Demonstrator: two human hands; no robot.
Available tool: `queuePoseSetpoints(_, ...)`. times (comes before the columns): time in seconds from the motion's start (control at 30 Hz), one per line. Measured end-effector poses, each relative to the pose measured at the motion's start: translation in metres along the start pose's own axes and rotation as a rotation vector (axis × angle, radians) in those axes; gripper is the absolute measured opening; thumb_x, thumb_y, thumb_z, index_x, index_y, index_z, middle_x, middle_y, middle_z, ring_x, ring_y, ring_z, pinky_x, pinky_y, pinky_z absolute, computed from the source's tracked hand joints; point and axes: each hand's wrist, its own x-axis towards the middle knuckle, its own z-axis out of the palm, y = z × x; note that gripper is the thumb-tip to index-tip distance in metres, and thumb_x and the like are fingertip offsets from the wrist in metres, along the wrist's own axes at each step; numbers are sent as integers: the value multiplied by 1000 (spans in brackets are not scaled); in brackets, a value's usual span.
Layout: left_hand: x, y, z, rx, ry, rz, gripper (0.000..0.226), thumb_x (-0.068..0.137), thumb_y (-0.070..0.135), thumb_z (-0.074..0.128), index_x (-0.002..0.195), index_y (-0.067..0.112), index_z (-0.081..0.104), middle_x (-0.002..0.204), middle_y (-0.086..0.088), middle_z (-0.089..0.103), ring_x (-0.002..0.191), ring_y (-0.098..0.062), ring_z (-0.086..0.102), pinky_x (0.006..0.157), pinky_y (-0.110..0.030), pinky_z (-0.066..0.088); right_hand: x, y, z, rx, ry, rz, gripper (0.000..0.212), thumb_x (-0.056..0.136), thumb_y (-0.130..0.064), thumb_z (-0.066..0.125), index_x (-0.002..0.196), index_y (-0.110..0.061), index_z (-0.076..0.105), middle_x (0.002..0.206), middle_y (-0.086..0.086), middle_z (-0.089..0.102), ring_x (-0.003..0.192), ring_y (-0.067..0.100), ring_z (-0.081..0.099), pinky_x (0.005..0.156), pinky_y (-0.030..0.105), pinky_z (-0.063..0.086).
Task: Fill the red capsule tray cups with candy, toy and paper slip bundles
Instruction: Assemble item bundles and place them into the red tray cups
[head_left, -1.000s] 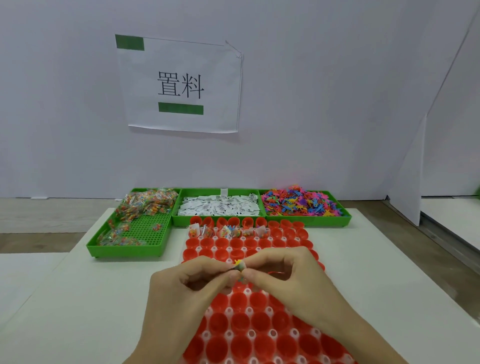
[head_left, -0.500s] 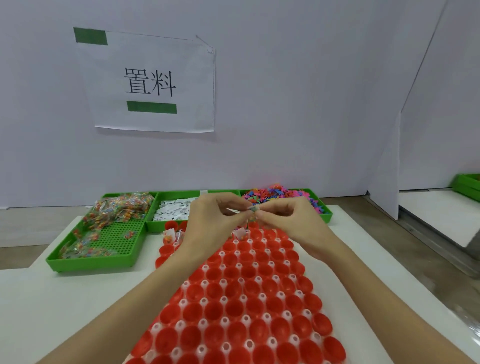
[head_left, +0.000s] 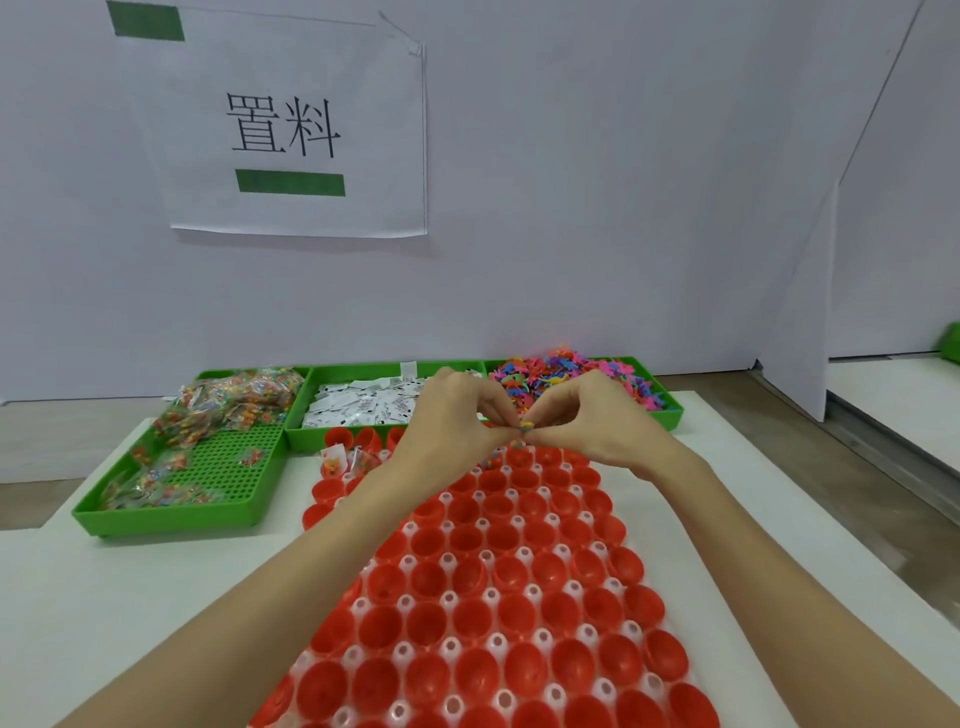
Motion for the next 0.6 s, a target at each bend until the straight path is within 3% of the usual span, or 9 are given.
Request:
queuePoseSetpoints(0.1, 2, -2, 7, 34, -58, -8, 10, 72, 12, 90, 71, 14, 80, 67, 3, 74, 68, -8, 69, 75, -15, 49, 0, 3, 2, -66, -26, 34, 9, 78, -21, 87, 84, -21, 82, 72, -6, 74, 63, -2, 65, 60, 12, 46)
queuePoseSetpoints(0.2, 4, -3, 11, 67, -101, -34, 9, 73, 16, 89, 71, 14, 81, 68, 5, 74, 71, -10, 68, 95, -29, 47, 1, 5, 6, -101, -38, 47, 11, 78, -22, 88, 86, -19, 81, 73, -6, 74, 65, 1, 66, 61, 13, 48)
queuePoseSetpoints(0.27, 5, -4, 12, 95, -107, -43, 10, 74, 20, 89, 73, 16, 80, 71, 7, 74, 78, -10, 64, 102, -26, 37, 2, 5, 8, -114, -32, 49, 11, 78, -22, 88, 86, -19, 81, 74, -4, 74, 68, 5, 68, 63, 14, 50)
queuePoseSetpoints(0.33, 5, -4, 12, 152, -123, -28, 9, 76, 22, 87, 76, 19, 79, 76, 9, 74, 89, -12, 52, 89, -17, 33, 3, 5, 11, -147, -15, 52, 13, 77, -23, 88, 86, -18, 80, 76, -3, 74, 69, 7, 68, 63, 15, 50)
queuePoseSetpoints(0.4, 5, -3, 13, 211, -142, -5, 5, 77, 18, 84, 79, 18, 79, 80, 9, 74, 96, -16, 42, 75, -18, 32, 4, 4, 17, -174, 14, 47, 12, 76, -22, 88, 84, -17, 80, 77, -2, 74, 68, 6, 66, 60, 12, 47)
queuePoseSetpoints(0.5, 7, 0, 13, 292, -162, 6, 7, 77, 13, 81, 82, 17, 80, 81, 6, 74, 101, -21, 43, 77, -30, 43, 3, 2, 18, -199, 22, 29, 9, 78, -19, 87, 83, -18, 79, 74, -5, 72, 63, 0, 62, 54, 5, 44)
queuePoseSetpoints(0.6, 8, 2, 13, 332, -170, 17, 8, 78, 12, 80, 84, 18, 80, 81, 6, 73, 101, -22, 44, 78, -31, 46, 2, -2, 13, -237, -29, -3, 8, 82, -20, 84, 90, -21, 82, 78, -13, 72, 68, -7, 63, 57, 4, 46)
